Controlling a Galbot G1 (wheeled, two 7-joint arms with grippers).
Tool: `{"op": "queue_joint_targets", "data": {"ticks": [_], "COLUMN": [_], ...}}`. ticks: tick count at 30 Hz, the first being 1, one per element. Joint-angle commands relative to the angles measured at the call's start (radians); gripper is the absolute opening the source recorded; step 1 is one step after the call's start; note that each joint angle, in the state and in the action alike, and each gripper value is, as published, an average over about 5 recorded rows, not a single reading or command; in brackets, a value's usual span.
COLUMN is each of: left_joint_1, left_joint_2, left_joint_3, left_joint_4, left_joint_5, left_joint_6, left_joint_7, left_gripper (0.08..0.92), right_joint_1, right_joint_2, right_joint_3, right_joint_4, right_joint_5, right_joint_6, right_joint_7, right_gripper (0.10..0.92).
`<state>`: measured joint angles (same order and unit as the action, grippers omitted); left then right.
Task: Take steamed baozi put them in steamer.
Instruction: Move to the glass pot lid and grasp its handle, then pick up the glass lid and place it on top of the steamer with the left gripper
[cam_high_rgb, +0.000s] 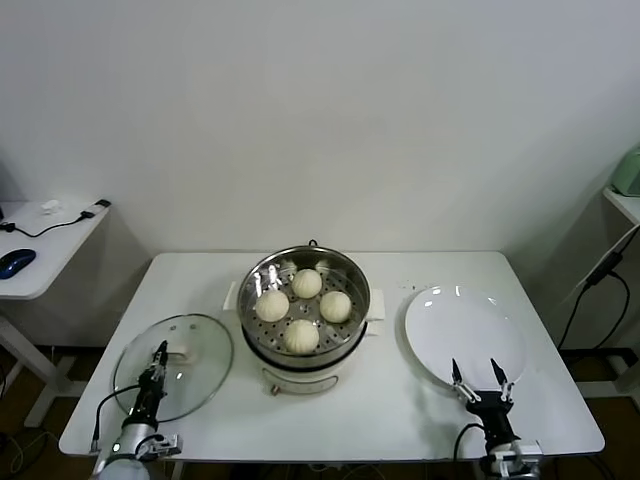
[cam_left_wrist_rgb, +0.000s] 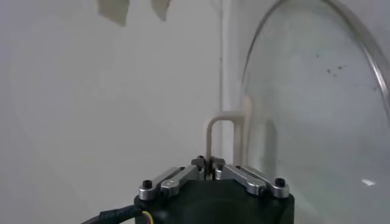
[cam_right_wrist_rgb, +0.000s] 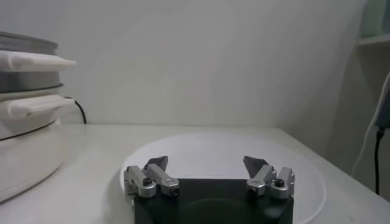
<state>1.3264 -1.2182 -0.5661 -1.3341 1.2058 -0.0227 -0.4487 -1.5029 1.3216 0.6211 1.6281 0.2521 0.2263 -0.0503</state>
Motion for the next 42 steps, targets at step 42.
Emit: {"op": "queue_joint_targets", "data": {"ticks": [42], "left_joint_1": [-0.129], "left_joint_2": [0.024], "left_joint_3": [0.395], "left_joint_4": [-0.851], "left_joint_5": [0.089], "left_joint_6": [0.628], "left_joint_7": [0.683], "left_gripper": [0.133], "right_joint_1": [-0.016], "right_joint_2": [0.024], "right_joint_3": [-0.002], "right_joint_4": [0.031], "right_joint_5": [-0.101], "right_joint_6": [0.023], "right_joint_7": [0.06], "right_gripper": [0.823]}}
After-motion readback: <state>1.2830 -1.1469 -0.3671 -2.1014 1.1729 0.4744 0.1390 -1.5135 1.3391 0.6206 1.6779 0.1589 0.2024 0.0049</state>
